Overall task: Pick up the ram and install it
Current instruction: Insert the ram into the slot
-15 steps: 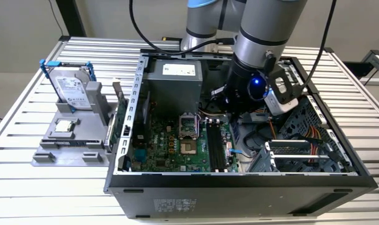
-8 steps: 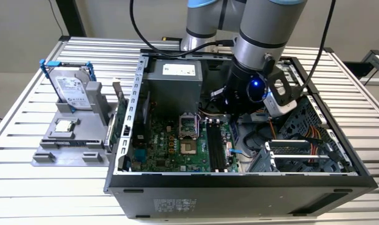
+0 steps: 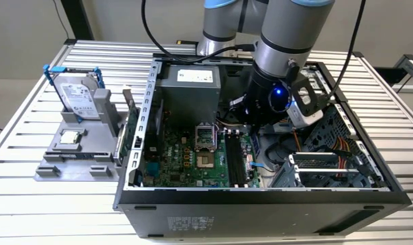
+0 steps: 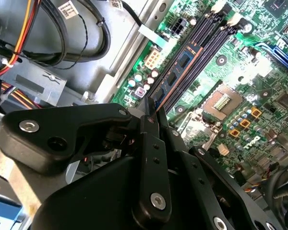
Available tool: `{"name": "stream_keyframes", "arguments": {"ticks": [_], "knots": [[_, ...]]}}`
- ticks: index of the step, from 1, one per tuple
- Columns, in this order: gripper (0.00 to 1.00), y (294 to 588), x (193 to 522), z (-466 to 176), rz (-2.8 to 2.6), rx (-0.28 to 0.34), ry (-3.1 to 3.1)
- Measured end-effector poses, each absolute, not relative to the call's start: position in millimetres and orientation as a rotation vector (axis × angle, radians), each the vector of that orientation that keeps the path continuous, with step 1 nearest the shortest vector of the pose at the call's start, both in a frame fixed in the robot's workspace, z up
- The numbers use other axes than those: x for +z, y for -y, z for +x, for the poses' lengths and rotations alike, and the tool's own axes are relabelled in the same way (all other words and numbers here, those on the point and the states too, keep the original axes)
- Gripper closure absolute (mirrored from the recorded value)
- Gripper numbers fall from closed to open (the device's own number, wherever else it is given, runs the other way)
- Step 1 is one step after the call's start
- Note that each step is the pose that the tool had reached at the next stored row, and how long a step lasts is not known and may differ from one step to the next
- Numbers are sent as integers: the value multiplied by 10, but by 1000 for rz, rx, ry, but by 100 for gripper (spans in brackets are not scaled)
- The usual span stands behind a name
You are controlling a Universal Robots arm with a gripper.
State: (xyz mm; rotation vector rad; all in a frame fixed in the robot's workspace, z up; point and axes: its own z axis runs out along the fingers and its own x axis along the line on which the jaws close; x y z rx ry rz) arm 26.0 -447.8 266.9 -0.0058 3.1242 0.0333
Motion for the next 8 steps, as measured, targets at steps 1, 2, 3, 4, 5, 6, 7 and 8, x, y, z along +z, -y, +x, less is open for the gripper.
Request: {"name": "stream_keyframes", "arguments": {"ticks": [1, 2, 3, 4, 5, 6, 7, 8], "knots": [[100, 4482, 2668, 260, -6, 33, -3124], [100, 4485, 2666, 260, -6, 33, -3124], [100, 4488, 2663, 260, -5, 33, -3124], [100, 4491, 2660, 259, -5, 33, -3124], [100, 4493, 2659, 260, -6, 33, -3124], [100, 4499, 2659, 261, -6, 32, -3124], [100, 4509, 2658, 261, -6, 32, -3124], [100, 4518, 2655, 260, -5, 33, -3124]]}}
